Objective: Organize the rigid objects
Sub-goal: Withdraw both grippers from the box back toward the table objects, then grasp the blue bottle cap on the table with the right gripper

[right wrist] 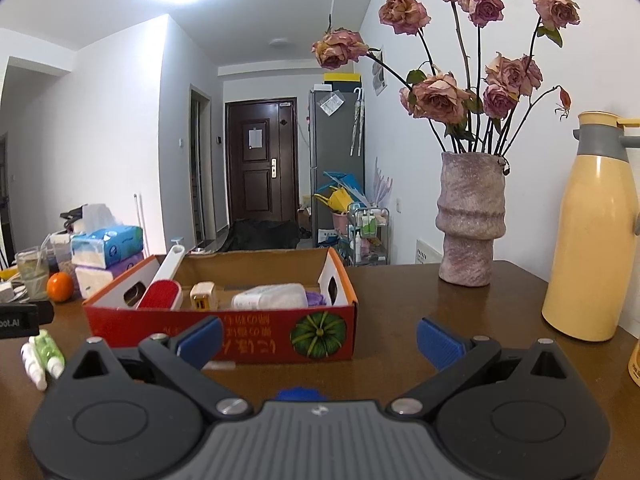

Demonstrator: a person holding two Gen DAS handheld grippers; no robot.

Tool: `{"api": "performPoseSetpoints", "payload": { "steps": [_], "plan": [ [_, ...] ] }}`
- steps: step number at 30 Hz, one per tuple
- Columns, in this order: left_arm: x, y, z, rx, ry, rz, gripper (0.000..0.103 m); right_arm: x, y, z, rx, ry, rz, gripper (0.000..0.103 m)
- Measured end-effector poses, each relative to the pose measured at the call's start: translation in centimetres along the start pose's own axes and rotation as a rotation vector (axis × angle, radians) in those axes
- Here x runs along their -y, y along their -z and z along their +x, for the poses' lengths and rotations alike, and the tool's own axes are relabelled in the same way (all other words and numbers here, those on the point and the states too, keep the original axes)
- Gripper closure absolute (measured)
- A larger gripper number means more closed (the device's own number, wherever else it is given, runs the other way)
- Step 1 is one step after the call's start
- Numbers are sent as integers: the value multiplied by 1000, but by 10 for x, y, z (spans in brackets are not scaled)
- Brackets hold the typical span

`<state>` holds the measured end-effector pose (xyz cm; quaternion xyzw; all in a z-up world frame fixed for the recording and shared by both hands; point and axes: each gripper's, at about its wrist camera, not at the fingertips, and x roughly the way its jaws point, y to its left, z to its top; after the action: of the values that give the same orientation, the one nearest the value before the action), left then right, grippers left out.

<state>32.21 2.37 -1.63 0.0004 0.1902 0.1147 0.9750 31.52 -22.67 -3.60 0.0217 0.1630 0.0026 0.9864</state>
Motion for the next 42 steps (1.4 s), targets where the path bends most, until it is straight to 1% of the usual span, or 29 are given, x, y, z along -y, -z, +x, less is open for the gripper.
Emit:
{"api": "performPoseSetpoints", "payload": {
  "steps": [7, 15, 21, 26, 35, 39, 42],
  "plan": [
    [-8, 19, -5, -32, -8, 15, 0, 1, 15, -11, -34, -7, -18, 0],
    [-20, 30, -9, -56, -10, 16, 0, 1, 26, -20, -58, -21, -35, 0],
    [-30, 34, -4, -82, -15, 3, 0, -3, 27, -21, -63, -35, -38, 0],
    [-39, 34, 3, -102, -4, -3, 0, -5, 28, -19, -71, -33, -41, 0],
    [-58, 35, 24, -156, -5, -36, 0, -7, 31, -5, -110, -18, -31, 0],
    [-61, 34, 30, -166, -8, -41, 0, -7, 32, 9, -148, -11, -30, 0],
    [-63, 34, 34, -170, -3, -41, 0, -5, 33, 23, -194, -8, -23, 0]
  ]
}}
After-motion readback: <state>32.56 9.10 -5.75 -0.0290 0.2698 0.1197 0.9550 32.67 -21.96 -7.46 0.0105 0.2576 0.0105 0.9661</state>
